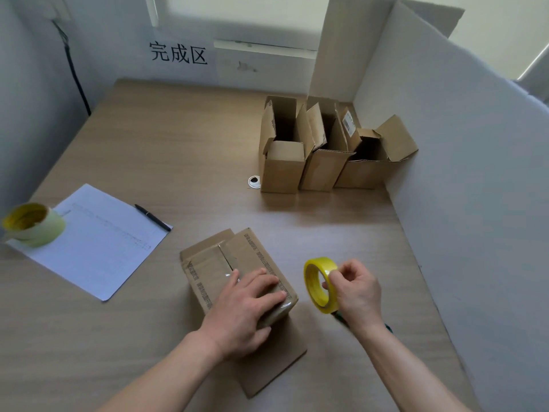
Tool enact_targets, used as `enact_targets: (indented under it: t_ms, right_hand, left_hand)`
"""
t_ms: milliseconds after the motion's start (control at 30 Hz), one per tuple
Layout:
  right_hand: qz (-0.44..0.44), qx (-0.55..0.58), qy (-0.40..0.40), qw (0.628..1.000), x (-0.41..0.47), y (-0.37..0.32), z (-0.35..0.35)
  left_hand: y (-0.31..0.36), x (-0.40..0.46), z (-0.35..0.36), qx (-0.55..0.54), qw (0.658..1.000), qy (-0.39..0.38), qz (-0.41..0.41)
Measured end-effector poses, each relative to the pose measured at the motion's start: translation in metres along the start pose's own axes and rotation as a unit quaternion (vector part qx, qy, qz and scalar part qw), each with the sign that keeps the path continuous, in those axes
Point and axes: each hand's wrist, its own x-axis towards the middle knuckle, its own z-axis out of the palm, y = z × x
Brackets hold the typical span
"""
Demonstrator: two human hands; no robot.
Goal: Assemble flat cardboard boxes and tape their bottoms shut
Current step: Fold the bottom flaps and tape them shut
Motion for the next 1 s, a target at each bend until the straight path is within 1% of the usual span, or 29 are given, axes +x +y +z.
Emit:
enact_targets:
  t_ms: [100,167,267,400,433,467,500,567,600,633,667,700,767,867,933,967,1000]
  right_hand:
    - [-0.036,-0.103,0.002,0.994,-0.002,0.013,-0.018]
    - [-0.034,-0.15,-0.022,0.988,-0.007,0.02,-0.027]
    - [-0.028,-0.189,-0.057,0.98,-0.013,0.029,-0.035]
    - [-0.077,-0.233,-0.073,0.967,-0.025,0.036,-0.042]
    - [-0.084,-0.233,-0.07,0.966,-0.027,0.037,-0.043]
    - [-0.091,-0.231,-0.064,0.966,-0.029,0.037,-0.044]
    - [-0.095,-0.23,-0.059,0.967,-0.031,0.037,-0.044]
    - [-0.089,-0.224,-0.05,0.969,-0.032,0.036,-0.043]
    - [-0.084,-0.22,-0.048,0.971,-0.031,0.035,-0.042]
    - [-0.079,-0.214,-0.049,0.972,-0.03,0.035,-0.041]
    - [-0.074,-0.206,-0.052,0.974,-0.03,0.034,-0.039]
    - [-0.07,-0.197,-0.056,0.976,-0.029,0.033,-0.037]
    - [-0.064,-0.177,-0.059,0.98,-0.026,0.031,-0.032]
    - [-0.066,-0.143,-0.048,0.986,-0.019,0.022,-0.022]
    - [-0.065,-0.121,-0.03,0.99,-0.012,0.016,-0.015]
    - [-0.066,-0.113,-0.022,0.991,-0.008,0.013,-0.011]
    - [-0.066,-0.107,-0.014,0.992,-0.004,0.009,-0.008]
  left_hand:
    - [-0.011,0.007,-0.001,-0.02,0.999,-0.042,0.014]
    - [-0.018,0.011,-0.002,-0.022,0.996,-0.084,0.018]
    - [-0.023,0.015,-0.003,-0.008,0.995,-0.097,0.037]
    - [-0.02,0.017,-0.012,0.006,0.992,-0.121,0.025]
    - [-0.016,0.014,-0.014,0.025,0.994,-0.106,0.012]
    - [-0.01,0.01,-0.014,0.046,0.997,-0.06,-0.02]
    - [-0.003,0.004,-0.013,0.051,0.996,-0.007,-0.079]
    - [0.009,-0.009,-0.009,0.016,0.973,0.057,-0.222]
    - [0.012,-0.015,-0.005,0.0,0.958,0.054,-0.281]
    - [0.014,-0.02,0.003,-0.013,0.947,0.039,-0.319]
    - [0.014,-0.023,0.01,-0.033,0.942,0.017,-0.334]
    - [0.013,-0.024,0.015,-0.053,0.942,0.011,-0.332]
    - [0.006,-0.021,0.017,-0.077,0.952,0.014,-0.295]
    - [-0.015,-0.013,0.015,-0.073,0.976,-0.038,-0.204]
    - [-0.03,-0.01,0.01,-0.086,0.983,-0.073,-0.144]
    - [-0.034,-0.009,0.009,-0.102,0.984,-0.071,-0.127]
    - [-0.035,-0.009,0.009,-0.124,0.983,-0.045,-0.127]
